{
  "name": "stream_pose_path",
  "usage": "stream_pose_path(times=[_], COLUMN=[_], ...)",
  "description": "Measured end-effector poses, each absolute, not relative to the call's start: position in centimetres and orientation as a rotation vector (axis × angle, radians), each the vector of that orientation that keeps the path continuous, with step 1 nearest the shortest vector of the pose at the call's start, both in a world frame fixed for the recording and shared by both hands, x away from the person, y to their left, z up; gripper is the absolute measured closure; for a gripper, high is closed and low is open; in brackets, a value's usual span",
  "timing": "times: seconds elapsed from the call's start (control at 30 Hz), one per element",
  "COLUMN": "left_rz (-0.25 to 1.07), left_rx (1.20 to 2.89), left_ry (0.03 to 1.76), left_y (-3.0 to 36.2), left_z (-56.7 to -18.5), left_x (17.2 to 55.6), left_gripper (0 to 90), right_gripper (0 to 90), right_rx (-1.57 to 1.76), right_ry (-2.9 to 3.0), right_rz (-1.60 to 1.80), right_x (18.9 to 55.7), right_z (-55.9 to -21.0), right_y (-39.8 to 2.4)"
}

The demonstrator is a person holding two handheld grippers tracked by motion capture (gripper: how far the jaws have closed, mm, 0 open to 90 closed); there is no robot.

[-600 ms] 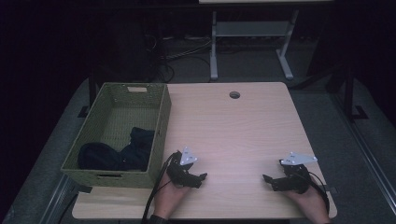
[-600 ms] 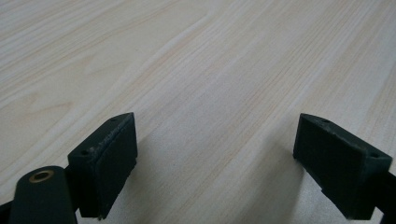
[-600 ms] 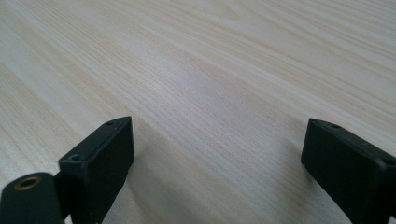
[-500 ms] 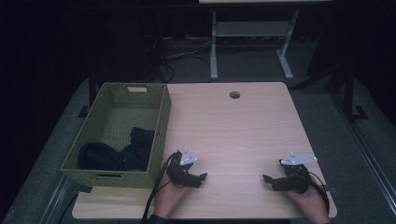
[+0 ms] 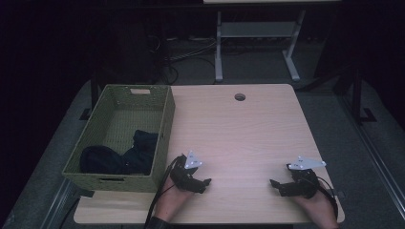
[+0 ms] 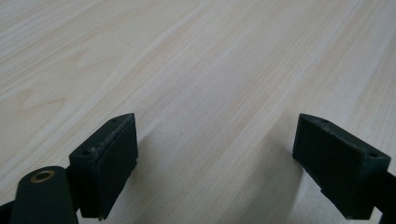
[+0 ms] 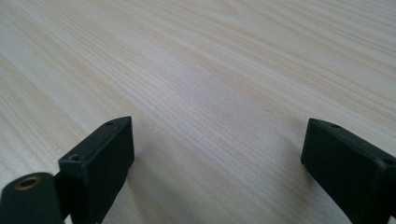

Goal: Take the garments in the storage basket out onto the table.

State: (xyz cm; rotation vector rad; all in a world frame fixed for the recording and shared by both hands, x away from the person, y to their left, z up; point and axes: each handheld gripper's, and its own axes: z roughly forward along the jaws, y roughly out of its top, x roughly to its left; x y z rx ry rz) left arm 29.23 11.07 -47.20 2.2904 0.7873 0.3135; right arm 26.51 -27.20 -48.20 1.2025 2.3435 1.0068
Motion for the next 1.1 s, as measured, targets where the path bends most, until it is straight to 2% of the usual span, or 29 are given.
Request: stream_pose_path(times=[0.4, 0.53, 1.1], left_rz=[0.291, 0.249, 0.245], left_rx=[2.336, 2.324, 2.38], left_ry=[0.774, 0.768, 0.708], left_y=[11.8, 12.0, 11.4], left_z=[-45.2, -44.6, -41.9], left_x=[29.5, 29.6, 29.6], left_gripper=[13.7, 13.7, 13.9], right_gripper=[9.2, 9.2, 9.2], right_rx=[1.203, 1.206, 1.201], right_ry=[2.343, 2.343, 2.342], right_rz=[1.006, 1.008, 1.01], right_x=[26.5, 26.5, 26.5], right_z=[-48.2, -48.2, -48.2], right_y=[-27.2, -27.2, -27.2])
